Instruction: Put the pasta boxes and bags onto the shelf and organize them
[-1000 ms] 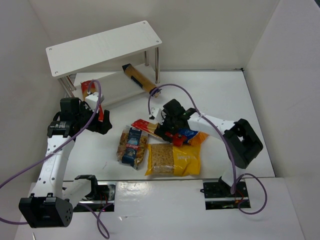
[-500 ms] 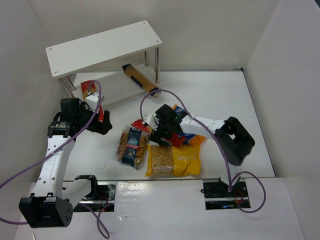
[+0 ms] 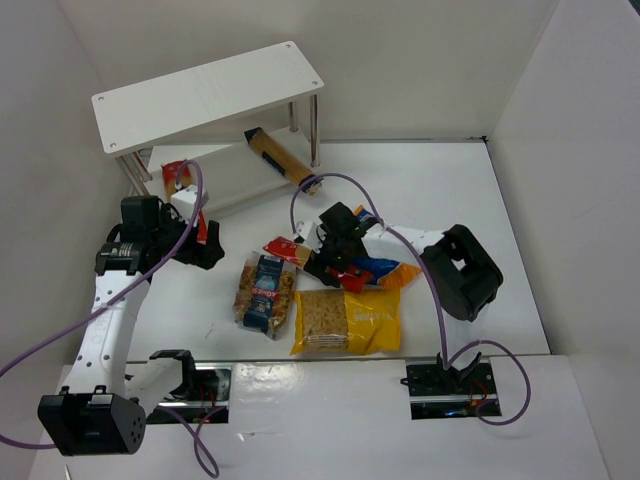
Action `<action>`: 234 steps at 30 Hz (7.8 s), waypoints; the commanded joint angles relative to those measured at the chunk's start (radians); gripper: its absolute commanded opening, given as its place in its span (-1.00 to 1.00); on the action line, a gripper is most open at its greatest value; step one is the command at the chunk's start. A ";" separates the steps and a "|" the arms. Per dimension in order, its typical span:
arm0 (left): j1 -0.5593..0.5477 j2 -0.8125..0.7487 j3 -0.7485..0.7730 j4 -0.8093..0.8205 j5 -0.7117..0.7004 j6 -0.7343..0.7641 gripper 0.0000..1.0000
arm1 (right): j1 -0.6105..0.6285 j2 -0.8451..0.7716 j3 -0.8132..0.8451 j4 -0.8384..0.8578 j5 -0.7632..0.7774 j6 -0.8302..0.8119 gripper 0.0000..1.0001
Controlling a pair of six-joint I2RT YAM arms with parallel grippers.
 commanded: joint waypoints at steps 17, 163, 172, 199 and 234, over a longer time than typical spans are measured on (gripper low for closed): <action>-0.001 -0.011 -0.007 0.026 0.018 0.011 1.00 | 0.023 0.100 0.029 -0.195 -0.061 -0.084 0.41; -0.274 0.423 0.148 0.625 -0.664 -0.551 -1.00 | -0.661 -0.848 -0.078 -0.276 -0.526 0.144 0.99; -0.274 0.497 0.155 0.742 -0.873 -0.544 -1.00 | -0.670 -0.838 -0.087 -0.276 -0.535 0.126 0.99; -0.274 0.758 0.342 0.687 -1.129 -0.625 -1.00 | -0.670 -0.829 -0.087 -0.304 -0.554 0.098 0.99; -0.246 0.772 0.296 0.547 -1.121 -0.550 -0.11 | -0.670 -0.857 -0.087 -0.313 -0.572 0.071 0.99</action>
